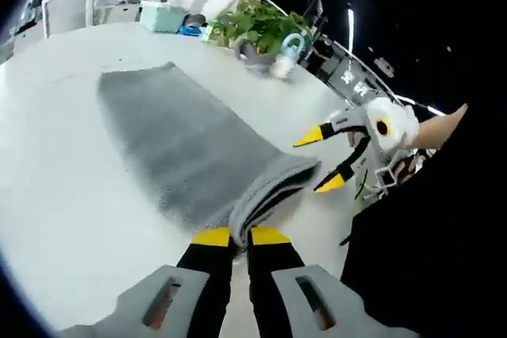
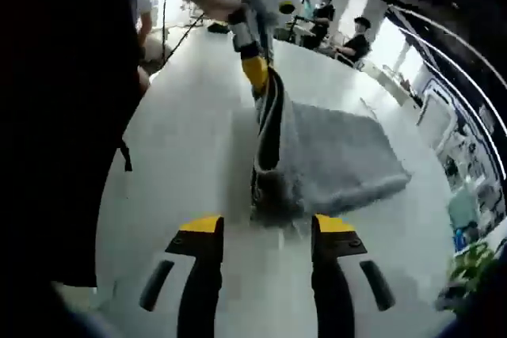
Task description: Fold the towel on the table until its edges align and the towel forms a compact rectangular stack.
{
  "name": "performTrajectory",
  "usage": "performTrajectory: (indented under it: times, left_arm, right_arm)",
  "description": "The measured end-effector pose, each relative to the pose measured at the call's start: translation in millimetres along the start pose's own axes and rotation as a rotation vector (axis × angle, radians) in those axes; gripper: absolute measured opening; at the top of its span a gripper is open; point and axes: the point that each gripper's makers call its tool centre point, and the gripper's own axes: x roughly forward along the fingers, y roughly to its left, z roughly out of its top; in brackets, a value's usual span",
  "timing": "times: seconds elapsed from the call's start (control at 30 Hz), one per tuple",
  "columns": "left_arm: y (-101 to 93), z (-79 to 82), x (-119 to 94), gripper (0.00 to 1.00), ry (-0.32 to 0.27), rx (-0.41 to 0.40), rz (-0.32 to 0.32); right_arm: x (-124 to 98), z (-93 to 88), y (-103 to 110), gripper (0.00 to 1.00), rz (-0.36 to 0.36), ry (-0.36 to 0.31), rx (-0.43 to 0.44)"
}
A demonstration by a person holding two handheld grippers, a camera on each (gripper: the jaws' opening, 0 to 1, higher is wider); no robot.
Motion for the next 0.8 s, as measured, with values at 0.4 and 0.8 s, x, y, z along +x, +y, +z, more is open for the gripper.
performTrajectory:
  times: [0.4,0.8]
  left_arm:
    - [-3.5,-9.5,-2,0.06,0.051,0.179,0.02]
    - [-10.4,-8.1,-16,0.08,-0.002,0.438,0.052]
  right_arm:
    - [12,5.5,-32,0.11,-0.007,-0.049,-0.153]
    - [1,15.7,-36,0.03,0.126,-0.205,0.256]
